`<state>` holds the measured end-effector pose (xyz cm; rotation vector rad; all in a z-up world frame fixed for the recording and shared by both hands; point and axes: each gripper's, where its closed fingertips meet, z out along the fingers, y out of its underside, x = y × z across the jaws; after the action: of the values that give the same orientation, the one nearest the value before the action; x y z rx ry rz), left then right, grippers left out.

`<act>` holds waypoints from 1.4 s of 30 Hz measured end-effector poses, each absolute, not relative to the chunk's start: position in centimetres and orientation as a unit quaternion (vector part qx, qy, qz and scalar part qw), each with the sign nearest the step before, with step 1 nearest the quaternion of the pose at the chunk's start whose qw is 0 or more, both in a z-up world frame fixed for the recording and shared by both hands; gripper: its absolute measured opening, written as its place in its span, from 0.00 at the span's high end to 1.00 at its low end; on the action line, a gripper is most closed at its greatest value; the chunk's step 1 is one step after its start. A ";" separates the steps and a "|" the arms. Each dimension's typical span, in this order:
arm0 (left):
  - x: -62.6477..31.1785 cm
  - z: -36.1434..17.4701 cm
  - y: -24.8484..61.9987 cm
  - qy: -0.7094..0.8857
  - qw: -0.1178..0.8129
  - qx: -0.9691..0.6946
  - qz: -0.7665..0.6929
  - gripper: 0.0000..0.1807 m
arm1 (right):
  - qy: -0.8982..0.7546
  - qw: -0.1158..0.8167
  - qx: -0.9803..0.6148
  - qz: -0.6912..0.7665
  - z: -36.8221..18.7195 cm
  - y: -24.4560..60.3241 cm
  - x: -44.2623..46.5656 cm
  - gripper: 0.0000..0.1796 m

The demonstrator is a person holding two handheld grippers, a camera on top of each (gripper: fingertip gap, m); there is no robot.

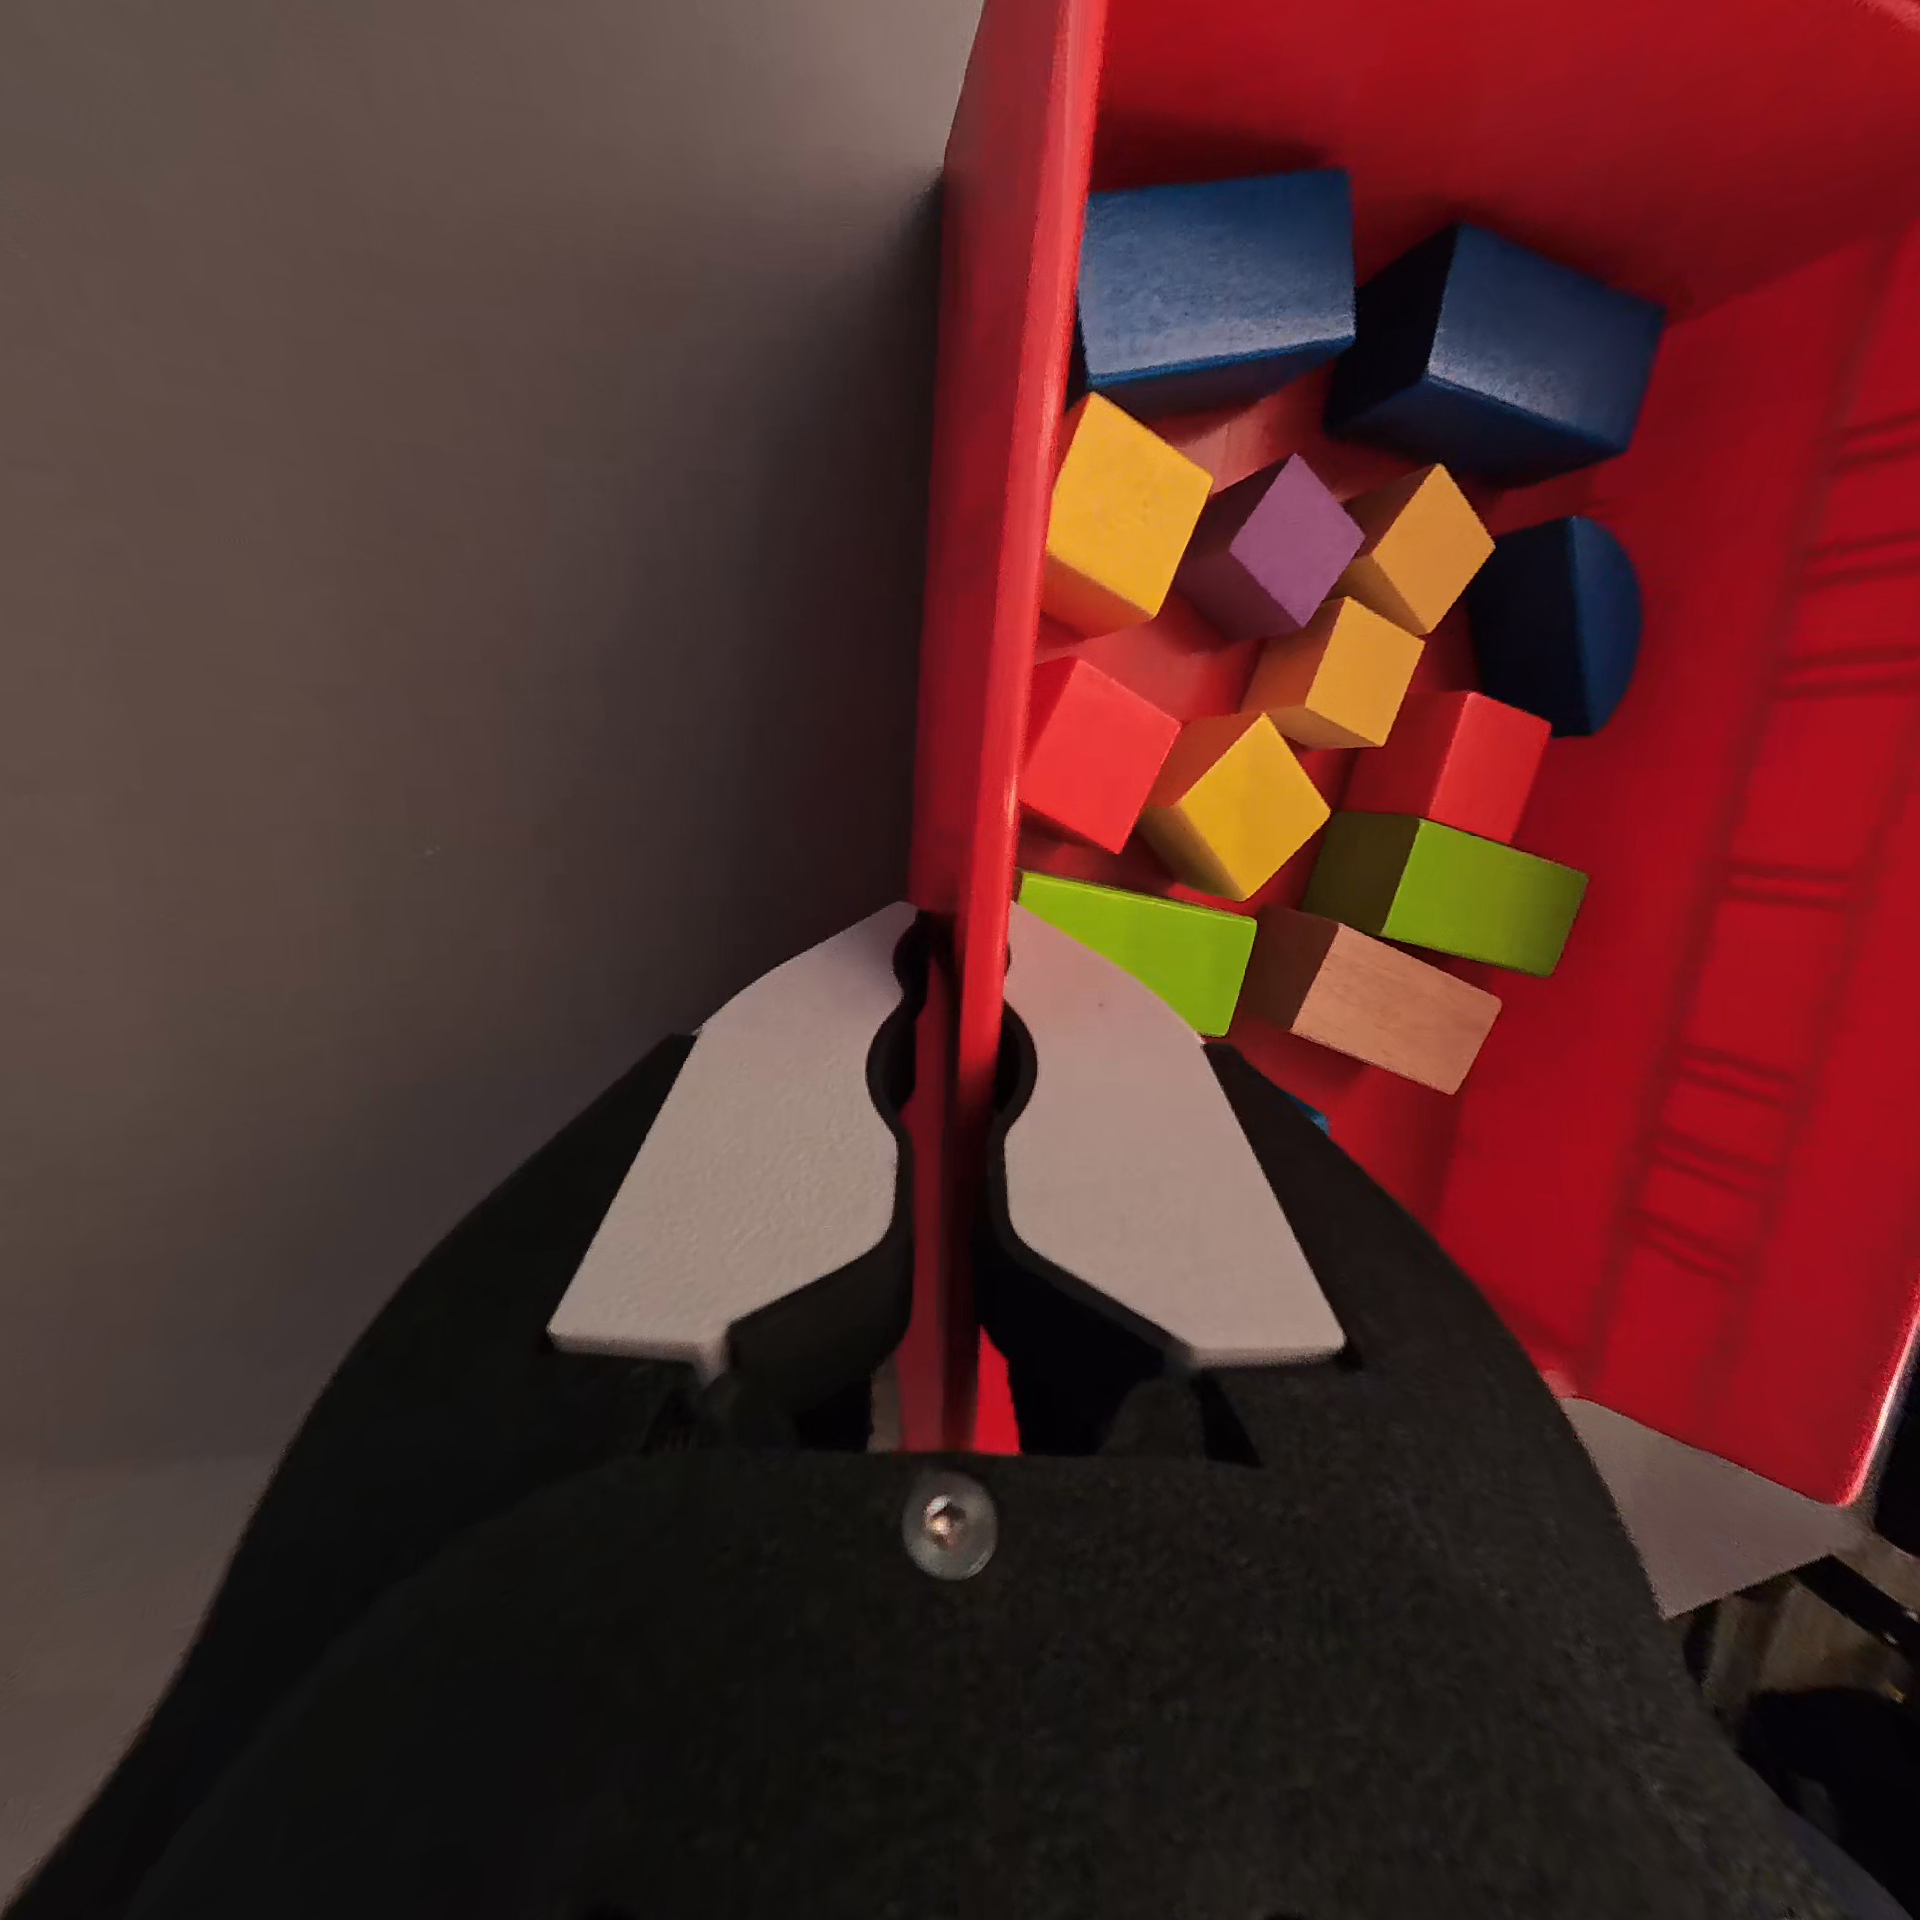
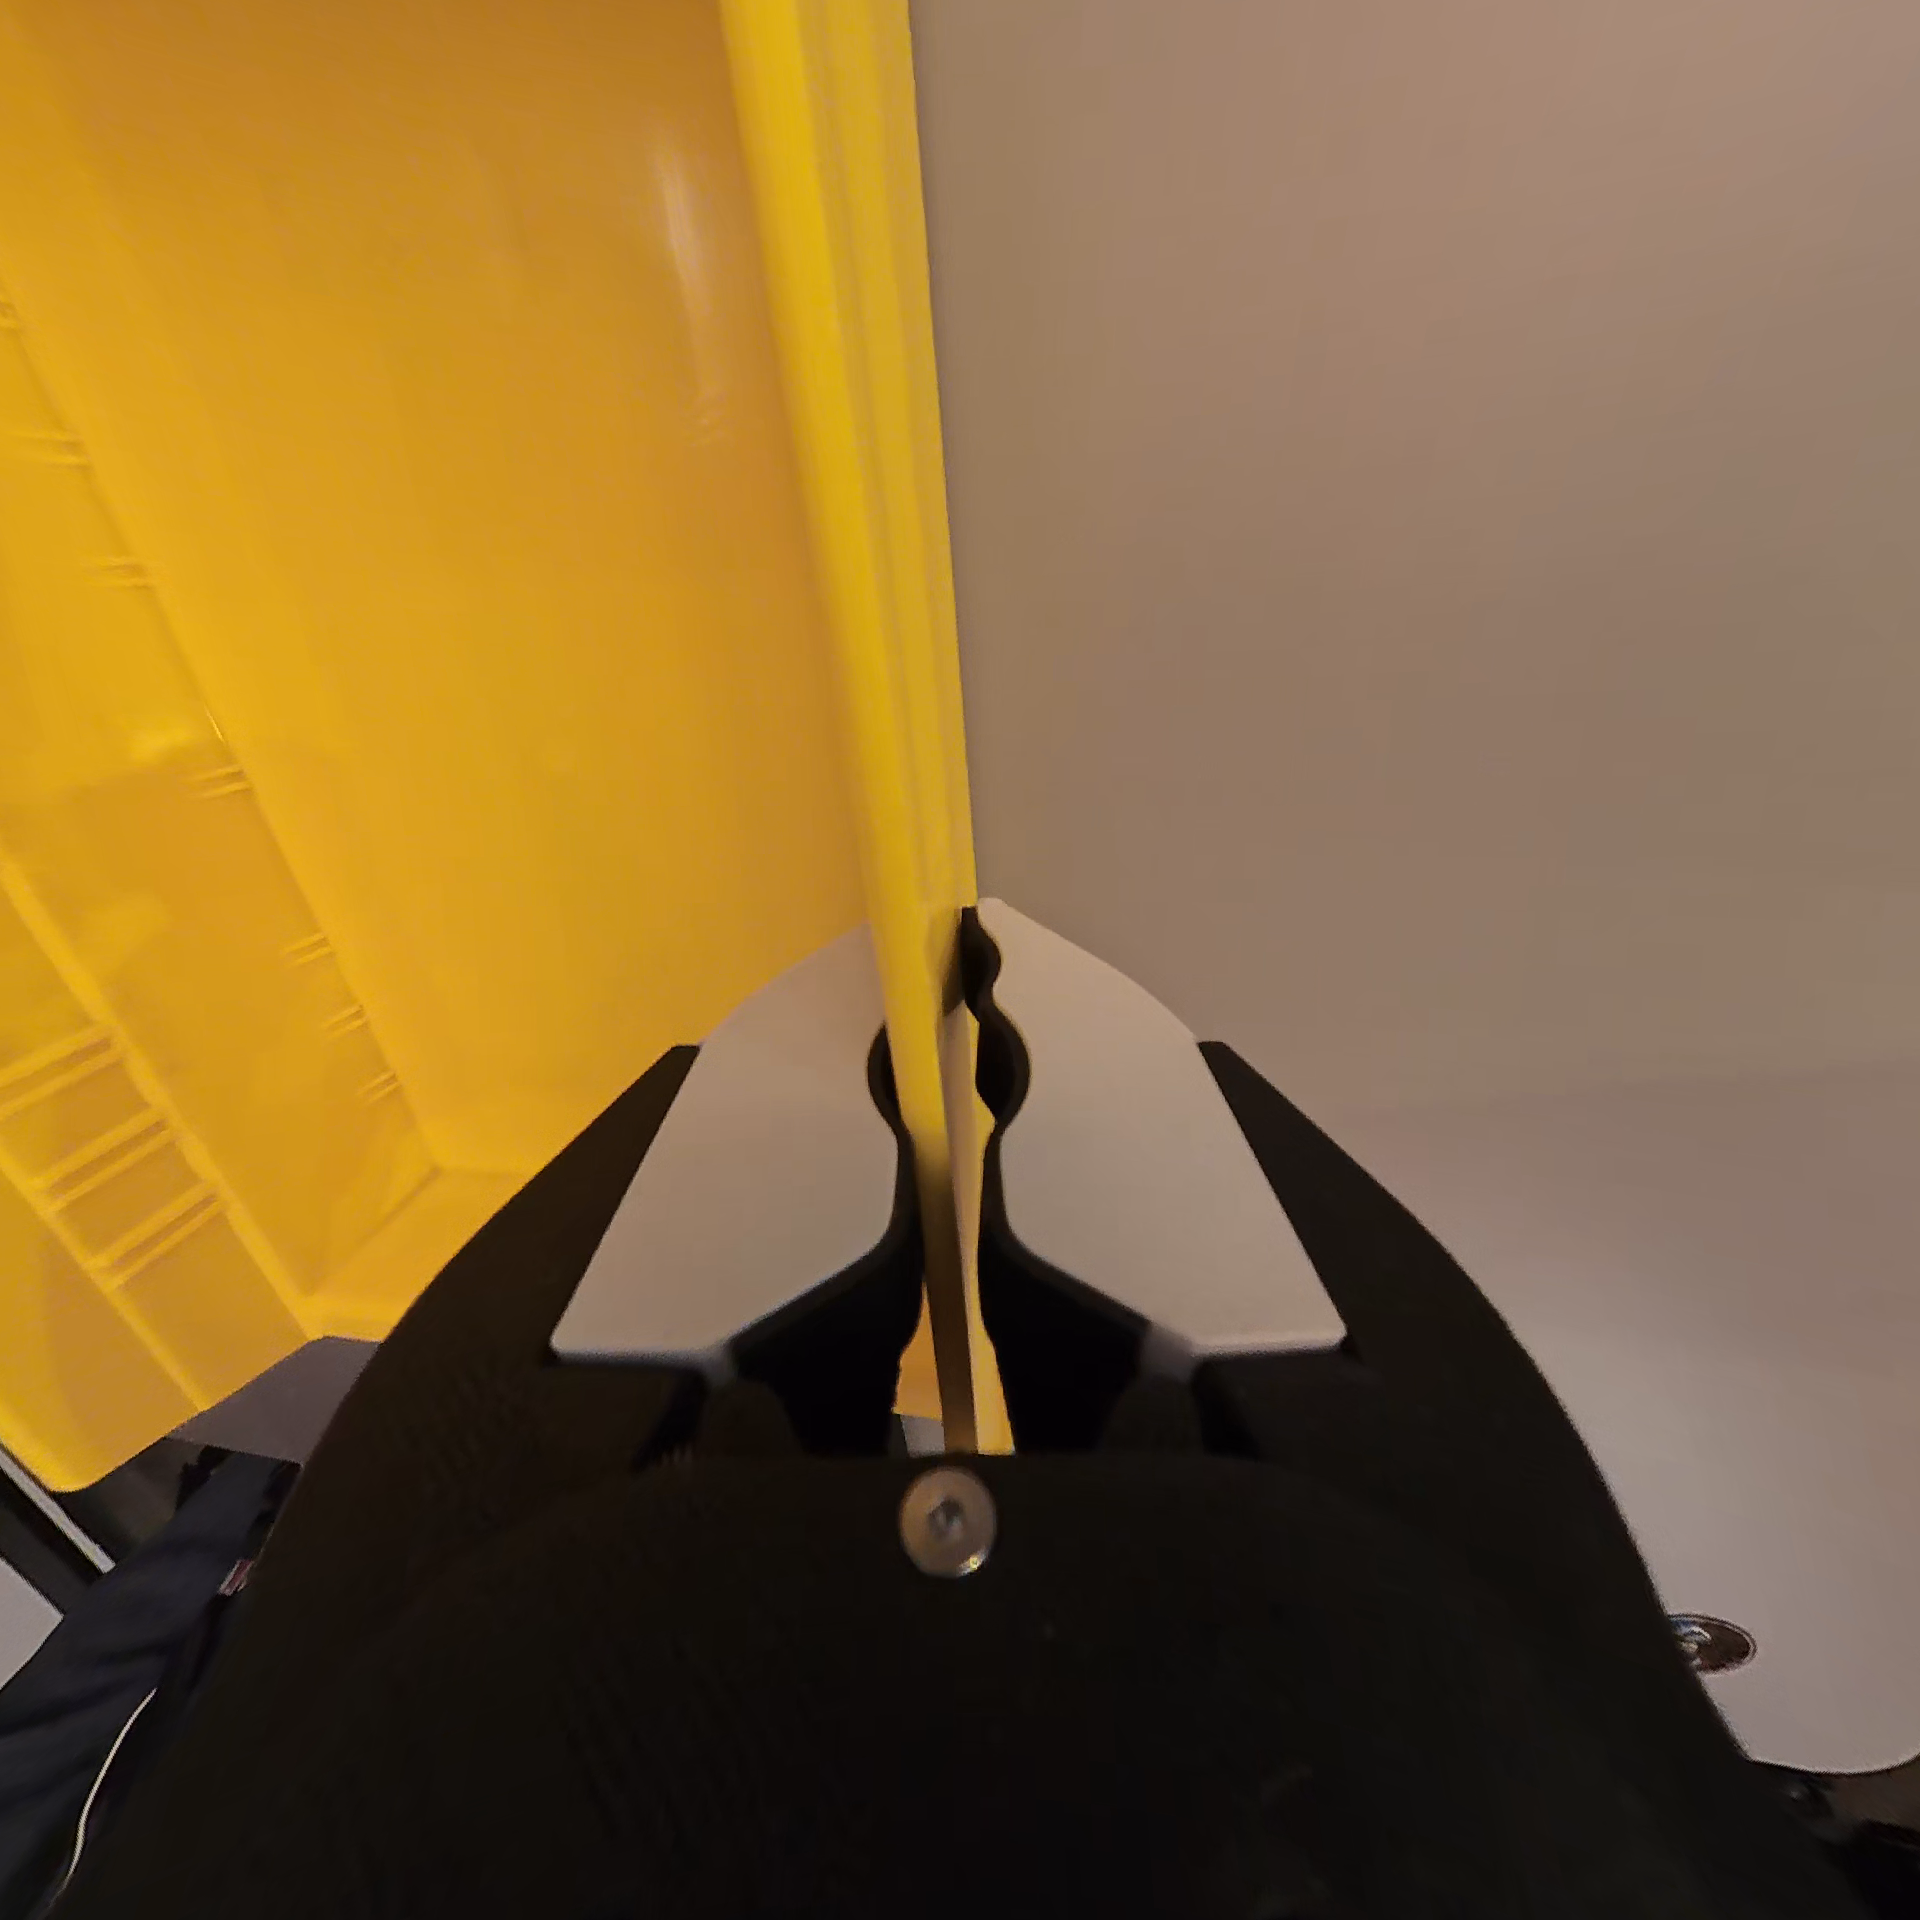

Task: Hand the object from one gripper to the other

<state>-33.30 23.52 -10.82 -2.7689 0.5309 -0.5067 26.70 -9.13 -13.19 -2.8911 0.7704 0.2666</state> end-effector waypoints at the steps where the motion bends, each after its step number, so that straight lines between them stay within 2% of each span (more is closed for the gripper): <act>1: -33.5 -10.8 23.6 0.178 0.138 -0.957 -0.181 0.96 | 0.255 0.069 -0.960 0.088 -13.2 -9.1 26.7 0.97; 13: -34.6 -10.7 24.2 0.172 0.145 -0.955 -0.193 0.95 | 0.250 0.083 -0.962 0.078 -13.2 -9.0 26.8 0.97; 18: -34.2 -10.1 24.2 0.157 0.153 -0.944 -0.246 0.91 | 0.249 0.100 -0.959 0.087 -13.1 -8.7 26.6 0.95; 19: -34.1 -9.7 24.3 0.155 0.163 -0.940 -0.255 0.89 | 0.249 0.105 -0.959 0.088 -13.1 -8.6 26.6 0.95; 22: -34.4 -6.9 25.3 0.153 0.238 -0.922 -0.265 0.94 | 0.246 0.131 -0.957 0.078 -12.6 -8.2 27.0 0.94; 25: -35.2 -2.4 26.3 0.161 0.340 -0.897 -0.230 0.88 | 0.245 0.162 -0.955 0.050 -11.2 -8.0 27.6 0.90; 28: -35.2 2.4 26.1 0.180 0.436 -0.861 -0.189 0.85 | 0.235 0.214 -0.948 -0.004 -8.4 -7.4 28.5 0.89; 32: -34.6 8.0 25.0 0.184 0.547 -0.805 -0.136 0.81 | 0.184 0.339 -0.920 -0.071 -2.3 -5.1 27.7 0.88; 37: -32.8 11.8 23.4 0.189 0.621 -0.755 -0.091 0.79 | 0.065 0.505 -0.841 -0.184 6.5 -2.2 23.4 0.87; 42: -30.8 14.4 22.0 0.195 0.670 -0.714 -0.064 0.76 | -0.052 0.592 -0.767 -0.243 11.3 -0.3 17.3 0.82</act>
<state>-30.78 21.96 14.36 -1.6088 0.4397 -0.1442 17.27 -0.29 11.31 -1.7827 -0.1215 -0.5654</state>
